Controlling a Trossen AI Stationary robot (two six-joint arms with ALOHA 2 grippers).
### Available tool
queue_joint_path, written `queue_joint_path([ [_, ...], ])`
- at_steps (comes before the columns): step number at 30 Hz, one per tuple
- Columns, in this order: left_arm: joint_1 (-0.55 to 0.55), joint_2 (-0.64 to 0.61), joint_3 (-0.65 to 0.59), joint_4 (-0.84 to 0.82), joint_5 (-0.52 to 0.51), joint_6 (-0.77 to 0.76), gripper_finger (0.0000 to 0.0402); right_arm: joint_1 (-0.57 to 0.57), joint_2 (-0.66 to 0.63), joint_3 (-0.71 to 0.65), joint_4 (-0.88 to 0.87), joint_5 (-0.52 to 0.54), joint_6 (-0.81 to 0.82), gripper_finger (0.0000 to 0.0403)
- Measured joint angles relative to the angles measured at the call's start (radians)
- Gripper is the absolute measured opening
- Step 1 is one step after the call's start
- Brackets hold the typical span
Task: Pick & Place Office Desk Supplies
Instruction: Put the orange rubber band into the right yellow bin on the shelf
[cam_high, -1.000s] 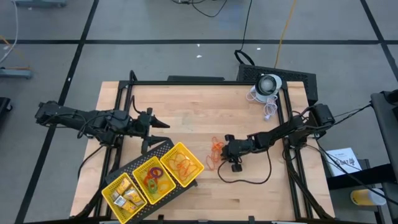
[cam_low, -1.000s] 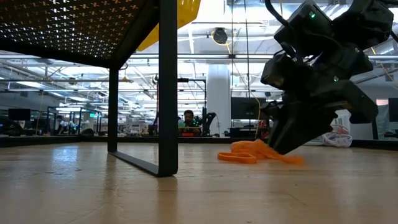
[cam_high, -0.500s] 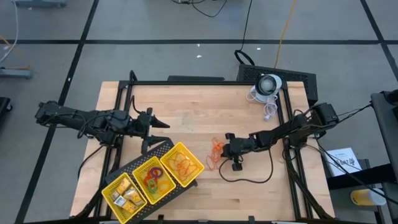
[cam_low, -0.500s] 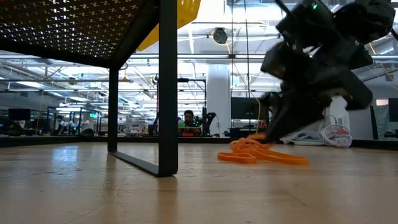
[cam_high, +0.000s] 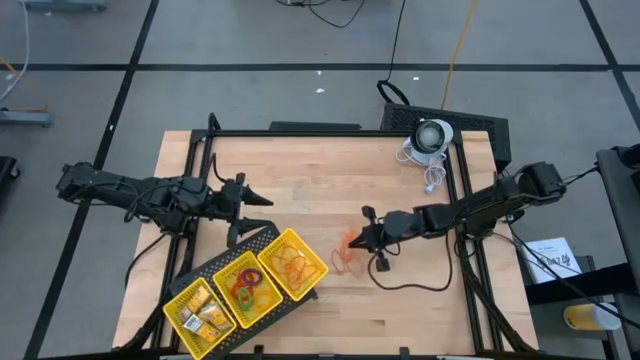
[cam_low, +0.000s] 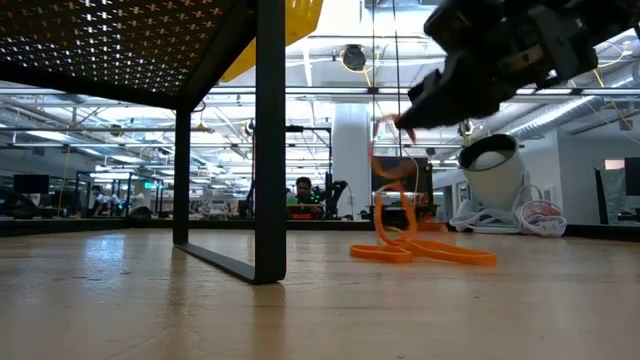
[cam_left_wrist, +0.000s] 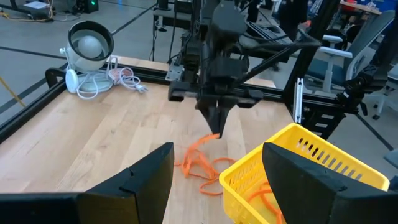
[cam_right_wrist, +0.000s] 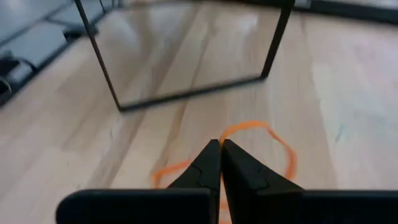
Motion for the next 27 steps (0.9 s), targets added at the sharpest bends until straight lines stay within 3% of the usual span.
queue_joint_path([
  [7, 0.000, 0.000, 0.000, 0.000, 0.000, -0.042, 0.0255, 0.000, -0.014, 0.000, 0.114, 0.000, -0.078, 0.0001],
  [16, 0.000, 0.025, 0.000, 0.106, -0.051, -0.035, 0.0255, -0.010, -0.014, 0.000, 0.415, -0.007, -0.148, 0.0001],
  [23, 0.000, 0.100, 0.000, 0.162, -0.036, 0.040, 0.0255, -0.021, -0.014, 0.000, 0.564, -0.106, -0.139, 0.0001],
  [27, 0.002, 0.138, 0.000, 0.164, -0.071, 0.071, 0.0255, -0.022, -0.013, 0.030, 0.562, -0.150, -0.083, 0.0000],
])
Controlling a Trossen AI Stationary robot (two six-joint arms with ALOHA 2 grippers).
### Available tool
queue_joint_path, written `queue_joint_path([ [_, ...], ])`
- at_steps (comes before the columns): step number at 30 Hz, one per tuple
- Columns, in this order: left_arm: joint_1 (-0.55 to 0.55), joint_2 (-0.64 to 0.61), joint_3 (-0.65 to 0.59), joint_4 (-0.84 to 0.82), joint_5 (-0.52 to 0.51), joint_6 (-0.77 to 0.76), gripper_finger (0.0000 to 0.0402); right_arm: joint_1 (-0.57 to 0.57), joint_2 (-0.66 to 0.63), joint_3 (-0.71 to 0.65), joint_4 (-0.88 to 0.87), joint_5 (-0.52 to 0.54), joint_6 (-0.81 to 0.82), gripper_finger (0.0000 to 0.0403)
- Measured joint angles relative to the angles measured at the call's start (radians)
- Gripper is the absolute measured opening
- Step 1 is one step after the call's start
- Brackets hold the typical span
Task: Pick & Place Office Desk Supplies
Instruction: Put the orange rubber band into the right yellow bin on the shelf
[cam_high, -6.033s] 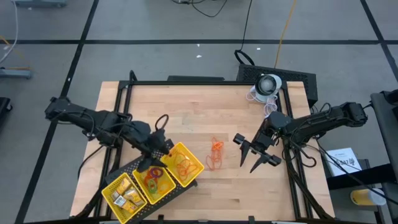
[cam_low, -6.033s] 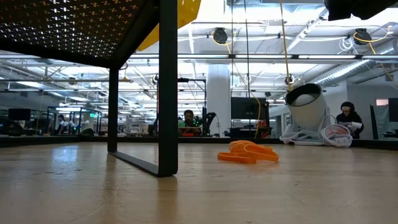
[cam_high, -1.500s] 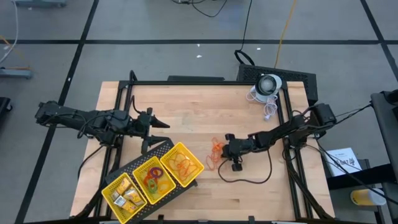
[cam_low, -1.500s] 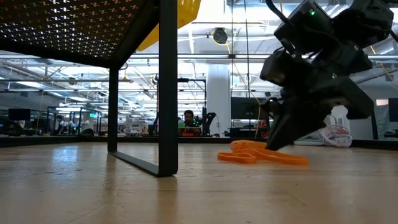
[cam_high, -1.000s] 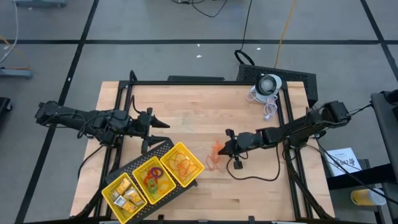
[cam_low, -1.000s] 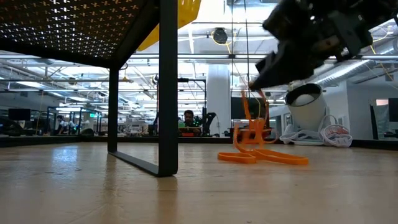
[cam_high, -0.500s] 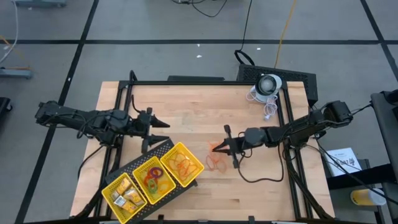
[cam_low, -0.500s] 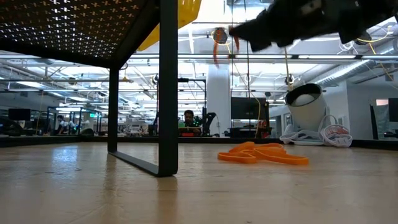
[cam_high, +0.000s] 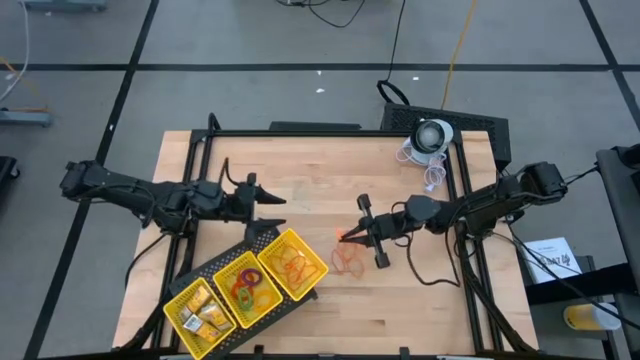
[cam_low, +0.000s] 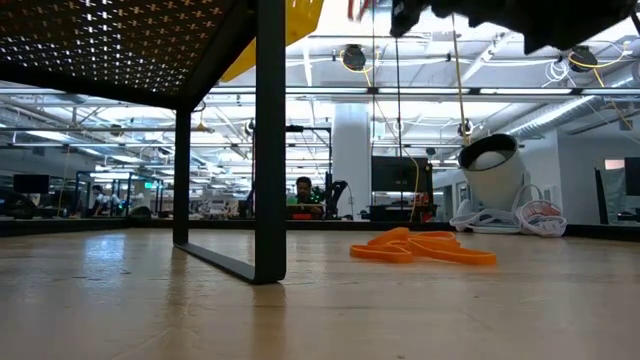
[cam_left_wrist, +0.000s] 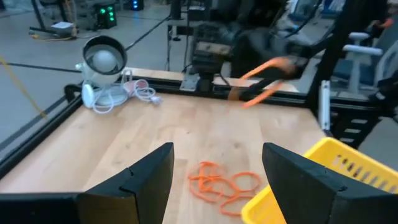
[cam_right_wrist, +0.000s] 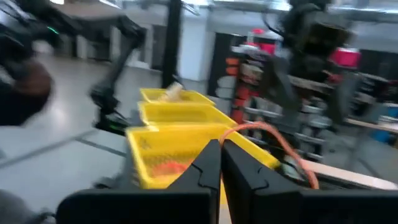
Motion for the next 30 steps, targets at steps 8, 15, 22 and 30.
queue_joint_path([
  [8, 0.000, 0.005, 0.000, 0.092, 0.045, 0.005, 0.0255, 0.000, 0.000, 0.105, -0.116, -0.086, 0.017, 0.0000],
  [15, 0.000, 0.103, -0.002, 0.340, 0.157, 0.055, 0.0255, -0.034, 0.000, 0.163, -0.152, -0.084, -0.045, 0.0000],
  [22, 0.005, 0.260, 0.000, 0.565, 0.182, 0.126, 0.0255, -0.066, 0.000, 0.173, -0.140, -0.083, -0.033, 0.0000],
  [30, 0.006, 0.385, 0.000, 0.768, 0.125, 0.272, 0.0255, -0.069, 0.009, 0.173, -0.048, -0.078, -0.048, 0.0000],
])
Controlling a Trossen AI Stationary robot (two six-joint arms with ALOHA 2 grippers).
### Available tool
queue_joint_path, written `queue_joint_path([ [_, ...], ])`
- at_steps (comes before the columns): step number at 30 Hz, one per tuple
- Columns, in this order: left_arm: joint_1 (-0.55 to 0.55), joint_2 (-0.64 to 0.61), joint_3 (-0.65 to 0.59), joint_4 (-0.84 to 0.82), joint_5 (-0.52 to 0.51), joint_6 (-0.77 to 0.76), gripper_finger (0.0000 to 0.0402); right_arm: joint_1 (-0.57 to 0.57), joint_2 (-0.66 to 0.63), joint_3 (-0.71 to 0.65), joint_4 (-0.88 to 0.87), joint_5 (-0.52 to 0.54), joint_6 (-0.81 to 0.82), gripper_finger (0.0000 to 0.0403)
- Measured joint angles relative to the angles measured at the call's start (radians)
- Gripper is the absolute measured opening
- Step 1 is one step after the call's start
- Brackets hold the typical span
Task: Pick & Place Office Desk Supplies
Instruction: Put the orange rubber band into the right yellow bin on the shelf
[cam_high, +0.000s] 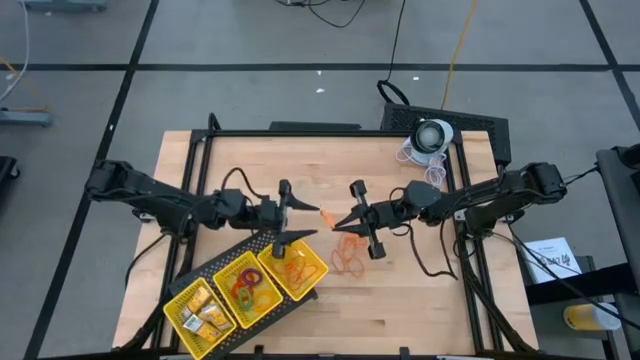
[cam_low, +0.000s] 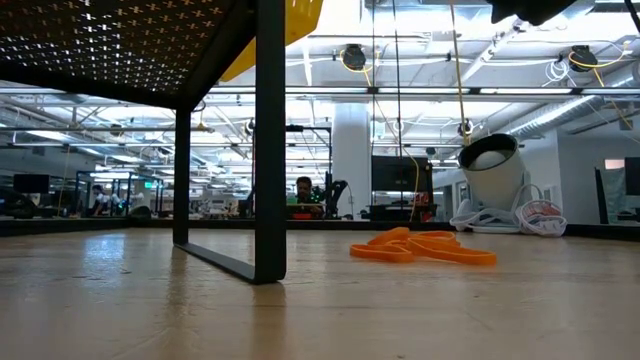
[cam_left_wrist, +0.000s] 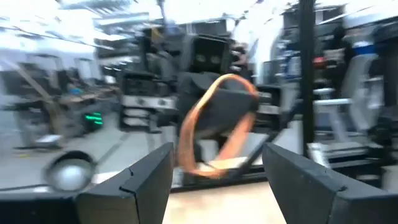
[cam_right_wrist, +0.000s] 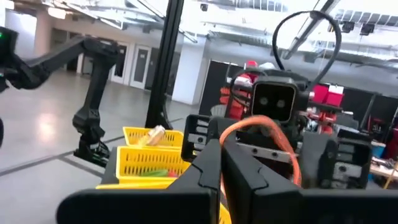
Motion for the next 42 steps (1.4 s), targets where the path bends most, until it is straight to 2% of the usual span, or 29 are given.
queue_joint_path([
  [3, 0.000, 0.028, 0.011, 0.010, -0.071, 0.057, 0.0255, -0.005, 0.014, 0.000, 0.015, 0.002, -0.004, 0.0000],
  [12, 0.020, 0.134, 0.086, 0.006, -0.109, 0.131, 0.0255, -0.020, 0.093, 0.000, 0.115, 0.049, -0.008, 0.0000],
  [22, 0.022, 0.124, 0.093, 0.005, -0.198, 0.131, 0.0249, -0.020, 0.096, 0.000, 0.121, 0.049, -0.008, 0.0000],
  [26, 0.022, 0.123, 0.093, 0.000, -0.203, 0.131, 0.0207, -0.021, 0.096, 0.000, 0.109, 0.049, -0.008, 0.0000],
  [33, 0.022, 0.122, 0.093, -0.001, -0.199, 0.130, 0.0081, -0.022, 0.096, 0.000, 0.112, 0.048, -0.008, 0.0000],
  [37, 0.022, 0.122, 0.093, -0.002, -0.164, 0.129, 0.0014, -0.022, 0.096, 0.000, 0.106, 0.048, -0.007, 0.0000],
  [39, 0.022, 0.122, 0.093, -0.001, -0.147, 0.121, 0.0011, -0.022, 0.096, 0.000, 0.105, 0.048, -0.007, 0.0000],
  [42, 0.020, 0.122, 0.093, -0.002, -0.142, 0.111, 0.0034, -0.022, 0.096, 0.000, 0.106, 0.048, -0.007, 0.0000],
])
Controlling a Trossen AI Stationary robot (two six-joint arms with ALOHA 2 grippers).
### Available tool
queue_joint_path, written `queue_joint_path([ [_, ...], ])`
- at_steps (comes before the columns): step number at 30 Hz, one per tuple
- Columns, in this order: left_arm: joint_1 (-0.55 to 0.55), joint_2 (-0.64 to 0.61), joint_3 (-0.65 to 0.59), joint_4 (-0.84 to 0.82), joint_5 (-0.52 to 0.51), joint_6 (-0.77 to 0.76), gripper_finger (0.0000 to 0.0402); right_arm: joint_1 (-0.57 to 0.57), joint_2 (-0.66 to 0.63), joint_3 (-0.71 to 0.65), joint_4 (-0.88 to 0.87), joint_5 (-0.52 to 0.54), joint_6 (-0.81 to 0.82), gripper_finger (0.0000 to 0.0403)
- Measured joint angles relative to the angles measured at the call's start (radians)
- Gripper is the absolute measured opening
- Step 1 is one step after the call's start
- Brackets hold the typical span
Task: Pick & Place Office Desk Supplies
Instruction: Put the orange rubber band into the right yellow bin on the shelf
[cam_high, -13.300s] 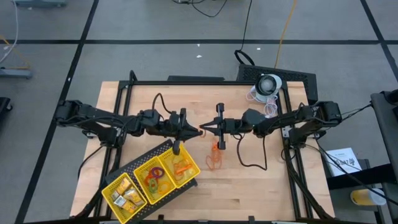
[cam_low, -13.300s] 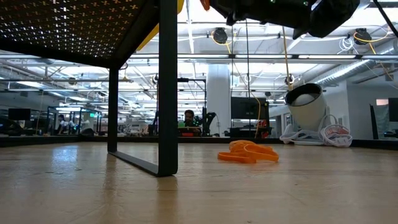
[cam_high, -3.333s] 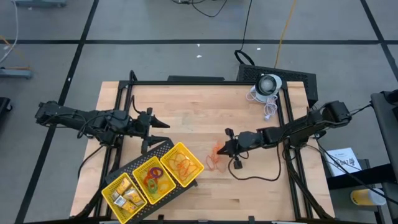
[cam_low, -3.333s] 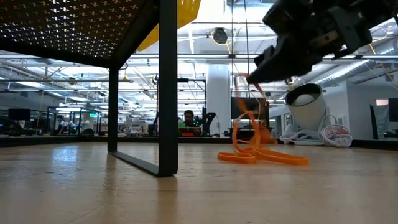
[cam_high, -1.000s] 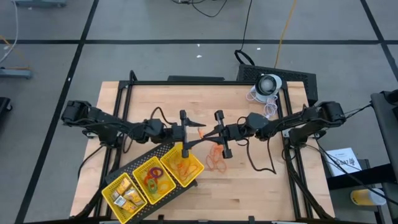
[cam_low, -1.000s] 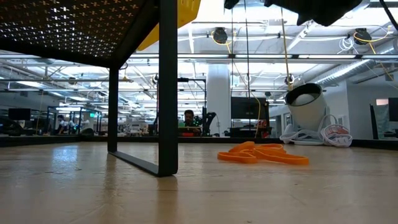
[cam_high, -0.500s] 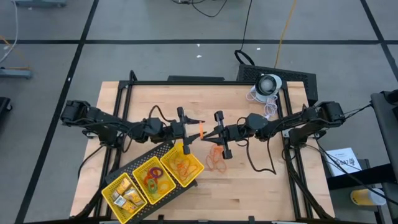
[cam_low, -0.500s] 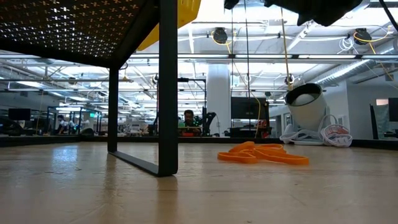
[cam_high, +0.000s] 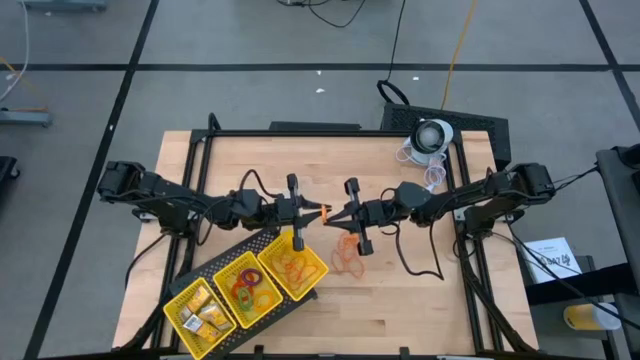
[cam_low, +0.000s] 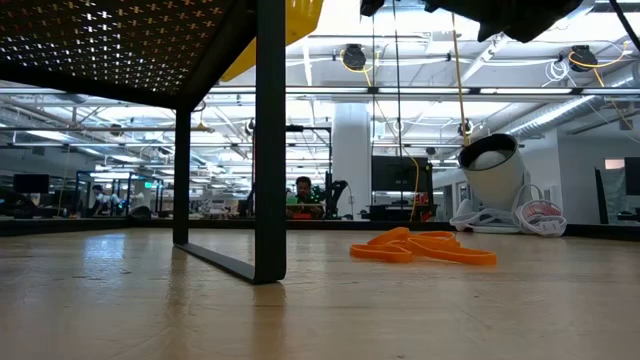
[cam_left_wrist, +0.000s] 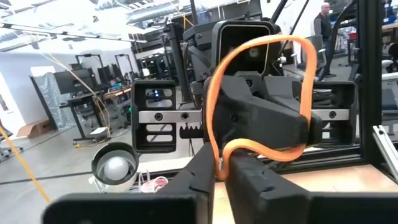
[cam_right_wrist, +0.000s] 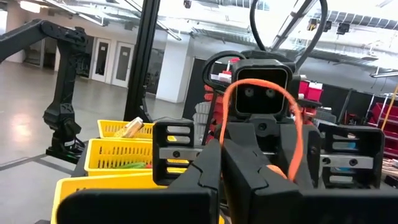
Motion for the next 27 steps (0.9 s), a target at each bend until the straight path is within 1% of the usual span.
queue_joint_path([
  [7, -0.002, 0.000, 0.000, -0.004, -0.023, 0.023, 0.0095, 0.008, -0.009, -0.001, 0.005, -0.004, 0.089, 0.0000],
  [14, -0.042, 0.000, 0.000, 0.006, -0.132, 0.182, 0.0158, 0.008, -0.011, -0.001, 0.005, -0.003, 0.177, 0.0000],
  [18, -0.063, 0.000, 0.000, 0.041, -0.172, 0.227, 0.0189, 0.008, -0.029, 0.009, -0.028, -0.002, 0.192, 0.0000],
  [20, -0.069, 0.000, 0.000, 0.053, -0.174, 0.228, 0.0202, 0.008, -0.040, 0.010, -0.060, -0.001, 0.192, 0.0000],
  [22, -0.073, 0.000, 0.000, 0.055, -0.182, 0.228, 0.0212, 0.014, -0.045, 0.010, -0.054, 0.002, 0.196, 0.0000],
  [27, -0.074, 0.000, 0.000, 0.059, -0.219, 0.240, 0.0228, 0.027, -0.082, 0.026, -0.113, 0.010, 0.192, 0.0000],
])
